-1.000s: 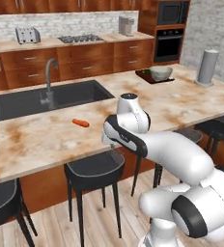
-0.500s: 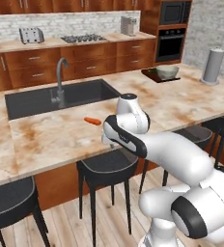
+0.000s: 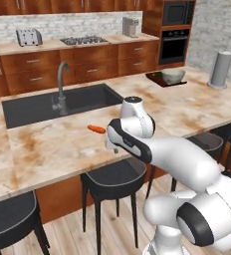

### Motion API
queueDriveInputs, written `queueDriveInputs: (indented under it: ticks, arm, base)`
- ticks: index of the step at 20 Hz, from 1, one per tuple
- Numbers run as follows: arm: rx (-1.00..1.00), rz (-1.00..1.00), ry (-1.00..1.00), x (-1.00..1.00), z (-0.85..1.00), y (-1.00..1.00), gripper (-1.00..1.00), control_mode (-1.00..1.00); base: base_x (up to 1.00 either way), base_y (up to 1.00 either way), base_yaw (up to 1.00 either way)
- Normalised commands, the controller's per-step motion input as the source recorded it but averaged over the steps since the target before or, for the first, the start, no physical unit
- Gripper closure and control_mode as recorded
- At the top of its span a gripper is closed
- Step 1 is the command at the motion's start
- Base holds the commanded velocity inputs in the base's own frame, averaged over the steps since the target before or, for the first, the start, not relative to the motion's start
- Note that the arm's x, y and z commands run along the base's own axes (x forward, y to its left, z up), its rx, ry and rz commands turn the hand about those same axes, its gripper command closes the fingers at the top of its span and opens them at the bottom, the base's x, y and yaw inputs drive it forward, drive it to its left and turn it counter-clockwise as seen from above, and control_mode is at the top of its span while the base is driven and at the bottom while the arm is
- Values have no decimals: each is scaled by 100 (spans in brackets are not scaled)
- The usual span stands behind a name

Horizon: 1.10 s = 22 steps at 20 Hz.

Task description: Place the two vegetables and bowl onto the tray for setting up a vegetable dip station.

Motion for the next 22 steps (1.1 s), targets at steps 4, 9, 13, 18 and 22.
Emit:
queueDriveInputs:
  ticks: [4, 9, 13, 18, 22]
  arm:
    - [0, 0, 0, 0, 0, 0, -100, 100]
    - [0, 0, 0, 0, 0, 0, -100, 100]
    - [0, 0, 0, 0, 0, 0, -100, 100]
    - [0, 0, 0, 0, 0, 0, -100, 100]
    - [0, 0, 0, 0, 0, 0, -100, 100]
  base:
    - [33, 38, -3]
    - [35, 34, -4]
    - [32, 29, -3]
    - [36, 31, -3]
    - [39, 32, 0]
